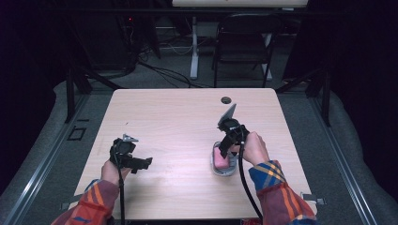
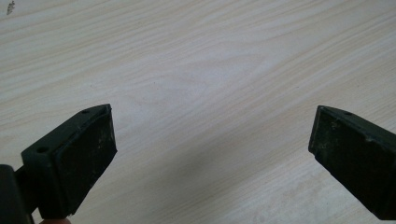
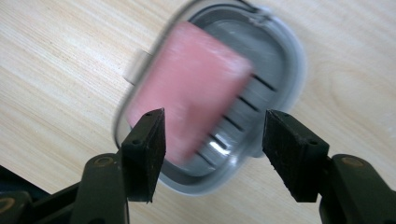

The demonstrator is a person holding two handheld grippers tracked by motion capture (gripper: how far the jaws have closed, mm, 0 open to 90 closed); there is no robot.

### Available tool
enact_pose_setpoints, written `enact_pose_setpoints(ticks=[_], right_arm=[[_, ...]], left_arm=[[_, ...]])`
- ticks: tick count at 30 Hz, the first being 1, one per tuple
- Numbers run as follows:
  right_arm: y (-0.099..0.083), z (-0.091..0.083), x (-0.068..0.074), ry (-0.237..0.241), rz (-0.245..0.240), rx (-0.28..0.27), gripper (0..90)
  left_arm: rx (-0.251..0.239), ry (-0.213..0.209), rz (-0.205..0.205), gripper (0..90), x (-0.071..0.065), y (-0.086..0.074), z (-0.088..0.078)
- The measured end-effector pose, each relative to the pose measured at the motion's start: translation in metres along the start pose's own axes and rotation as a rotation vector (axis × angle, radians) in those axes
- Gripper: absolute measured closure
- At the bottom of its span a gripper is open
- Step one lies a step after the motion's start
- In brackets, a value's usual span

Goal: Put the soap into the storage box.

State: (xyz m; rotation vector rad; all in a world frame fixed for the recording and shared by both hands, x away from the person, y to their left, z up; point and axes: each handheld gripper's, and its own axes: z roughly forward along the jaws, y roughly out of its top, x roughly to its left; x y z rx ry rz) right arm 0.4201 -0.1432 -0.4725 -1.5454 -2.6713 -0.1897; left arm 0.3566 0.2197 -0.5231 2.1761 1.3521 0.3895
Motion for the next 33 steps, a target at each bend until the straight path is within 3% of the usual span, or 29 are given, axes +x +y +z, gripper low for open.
enact_pose_setpoints(ticks=[1,2,4,6,8,9,11,18,25,29,31,33], right_arm=[[-0.002,-0.001,-0.001,0.005,0.009,-0.026,38.3],[-0.006,-0.01,-0.005,0.001,-0.039,-0.032,37.3],[-0.008,-0.01,-0.005,0.004,-0.03,-0.061,35.8],[-0.014,-0.018,-0.01,-0.008,-0.052,-0.076,30.0],[-0.017,-0.02,-0.011,-0.006,-0.054,-0.088,27.6],[-0.022,-0.024,-0.014,-0.015,-0.058,-0.103,20.1],[-0.028,-0.028,-0.018,-0.019,-0.06,-0.108,15.4],[-0.056,-0.037,-0.04,-0.037,-0.053,-0.175,9.8],[-0.082,-0.034,-0.059,-0.037,-0.038,-0.195,4.2],[-0.098,-0.03,-0.069,-0.065,-0.025,-0.214,3.0],[-0.11,-0.028,-0.075,-0.102,-0.031,-0.214,3.2],[-0.12,-0.022,-0.077,-0.093,-0.028,-0.25,5.2]], left_arm=[[0.001,-0.001,0.001,0.7,0.0,0.0,0.0],[0.004,-0.005,0.002,0.8,0.0,0.0,0.001],[0.004,-0.005,-0.001,0.8,0.0,0.0,0.001],[0.0,-0.005,0.005,0.8,-0.001,0.001,0.001],[-0.001,-0.006,0.004,0.8,-0.001,0.0,0.0],[0.002,-0.006,0.001,0.8,0.0,0.0,0.0],[0.004,-0.008,-0.004,0.7,0.0,0.0,0.001],[-0.001,-0.009,0.005,0.7,-0.001,0.0,-0.001],[0.008,-0.009,0.004,0.7,-0.001,0.0,0.001],[0.008,-0.007,0.001,0.7,-0.001,0.0,0.0],[0.001,-0.003,0.0,0.7,-0.001,0.0,0.0],[-0.003,-0.007,0.002,0.5,0.0,0.0,-0.001]])
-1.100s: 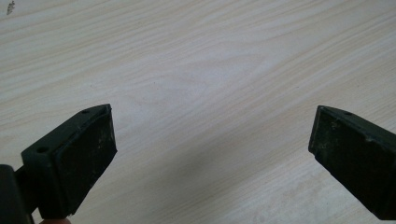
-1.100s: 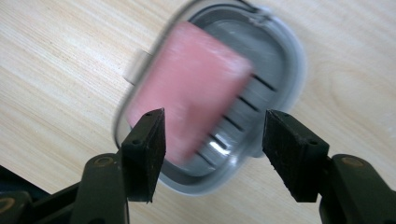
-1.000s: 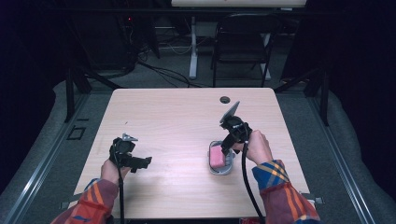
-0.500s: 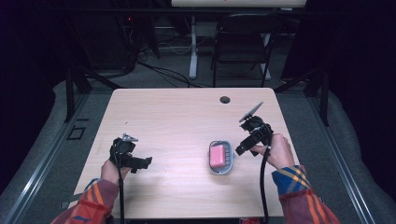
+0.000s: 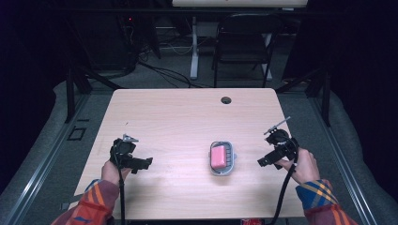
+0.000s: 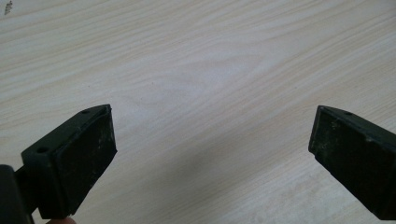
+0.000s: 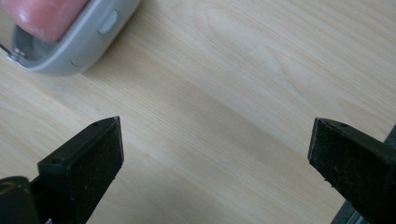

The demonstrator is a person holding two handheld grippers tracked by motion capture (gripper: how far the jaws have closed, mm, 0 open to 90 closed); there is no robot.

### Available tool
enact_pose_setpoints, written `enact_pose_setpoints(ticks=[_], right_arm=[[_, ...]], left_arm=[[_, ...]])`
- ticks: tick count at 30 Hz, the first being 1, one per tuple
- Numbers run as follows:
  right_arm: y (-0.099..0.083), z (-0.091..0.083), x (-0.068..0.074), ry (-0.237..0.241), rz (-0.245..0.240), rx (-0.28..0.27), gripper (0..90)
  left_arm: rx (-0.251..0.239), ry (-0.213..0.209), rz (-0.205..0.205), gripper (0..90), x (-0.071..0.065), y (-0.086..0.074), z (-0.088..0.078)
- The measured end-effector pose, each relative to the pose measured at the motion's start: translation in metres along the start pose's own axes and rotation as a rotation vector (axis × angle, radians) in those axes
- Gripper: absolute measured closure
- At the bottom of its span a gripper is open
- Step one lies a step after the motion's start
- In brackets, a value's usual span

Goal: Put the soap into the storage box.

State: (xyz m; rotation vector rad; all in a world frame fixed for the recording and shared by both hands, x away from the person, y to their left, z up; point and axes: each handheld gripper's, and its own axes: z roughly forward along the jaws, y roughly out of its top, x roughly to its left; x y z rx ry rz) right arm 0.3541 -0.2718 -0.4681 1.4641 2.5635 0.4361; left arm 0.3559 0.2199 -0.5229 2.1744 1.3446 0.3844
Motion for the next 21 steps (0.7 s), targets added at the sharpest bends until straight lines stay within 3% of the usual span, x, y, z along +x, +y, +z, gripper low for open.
enact_pose_setpoints(ticks=[3,5,8,9,11,16,18,21], right_arm=[[-0.012,0.004,-0.004,0.007,-0.027,-0.004,6.2],[-0.037,0.022,-0.012,0.038,0.0,-0.088,6.7],[-0.046,0.035,-0.017,0.077,0.025,-0.045,5.6],[-0.049,0.039,-0.018,0.038,-0.008,-0.001,5.5],[-0.052,0.046,-0.018,0.024,-0.015,0.018,4.9],[-0.051,0.044,-0.014,0.001,-0.047,0.003,5.2],[-0.048,0.047,-0.011,-0.006,-0.09,0.031,5.2],[-0.047,0.049,-0.01,0.013,-0.106,0.04,5.1]], left_arm=[[-0.012,-0.013,-0.004,0.2,0.0,0.0,0.0],[-0.016,-0.015,-0.004,0.2,-0.001,0.0,0.0],[-0.012,-0.024,0.003,0.2,-0.002,0.002,0.001],[-0.011,-0.029,0.003,0.2,-0.002,0.002,0.001],[-0.015,-0.026,0.0,0.2,-0.003,0.002,0.001],[-0.008,-0.028,0.005,0.2,-0.001,0.001,0.0],[-0.019,-0.038,0.005,0.2,0.0,0.001,0.001],[-0.022,-0.059,0.01,0.2,0.0,0.001,-0.001]])
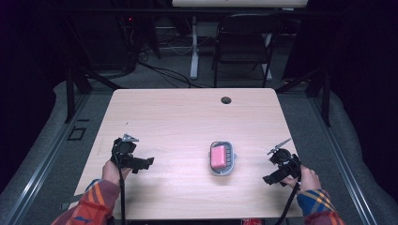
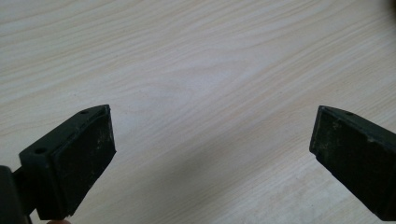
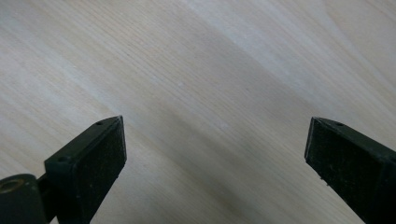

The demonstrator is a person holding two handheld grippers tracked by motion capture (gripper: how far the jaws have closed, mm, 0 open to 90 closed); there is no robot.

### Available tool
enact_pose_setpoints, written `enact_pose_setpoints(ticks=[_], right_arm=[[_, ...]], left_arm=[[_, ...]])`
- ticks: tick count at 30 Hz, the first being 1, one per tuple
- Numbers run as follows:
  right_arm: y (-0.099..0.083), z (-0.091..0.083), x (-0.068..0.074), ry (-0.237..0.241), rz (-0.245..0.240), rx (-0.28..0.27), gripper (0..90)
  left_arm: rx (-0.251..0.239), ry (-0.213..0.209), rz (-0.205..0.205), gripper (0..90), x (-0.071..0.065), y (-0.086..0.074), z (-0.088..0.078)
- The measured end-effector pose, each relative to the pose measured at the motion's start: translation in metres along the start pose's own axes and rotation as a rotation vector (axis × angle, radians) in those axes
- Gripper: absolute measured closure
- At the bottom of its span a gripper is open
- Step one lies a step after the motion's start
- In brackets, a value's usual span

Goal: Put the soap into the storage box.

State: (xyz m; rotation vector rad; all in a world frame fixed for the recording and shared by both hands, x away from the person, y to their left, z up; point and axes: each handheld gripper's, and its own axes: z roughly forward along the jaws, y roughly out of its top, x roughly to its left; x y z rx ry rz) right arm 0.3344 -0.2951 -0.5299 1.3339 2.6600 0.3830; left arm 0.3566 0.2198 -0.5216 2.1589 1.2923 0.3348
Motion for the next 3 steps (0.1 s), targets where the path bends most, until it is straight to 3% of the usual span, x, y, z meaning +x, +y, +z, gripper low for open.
enact_pose_setpoints(ticks=[3], right_arm=[[-0.0004,0.0008,-0.0004,-0.003,-0.007,0.003,5.1]], left_arm=[[-0.005,0.0,0.0,0.2,-0.0002,-0.0001,-0.0002]])
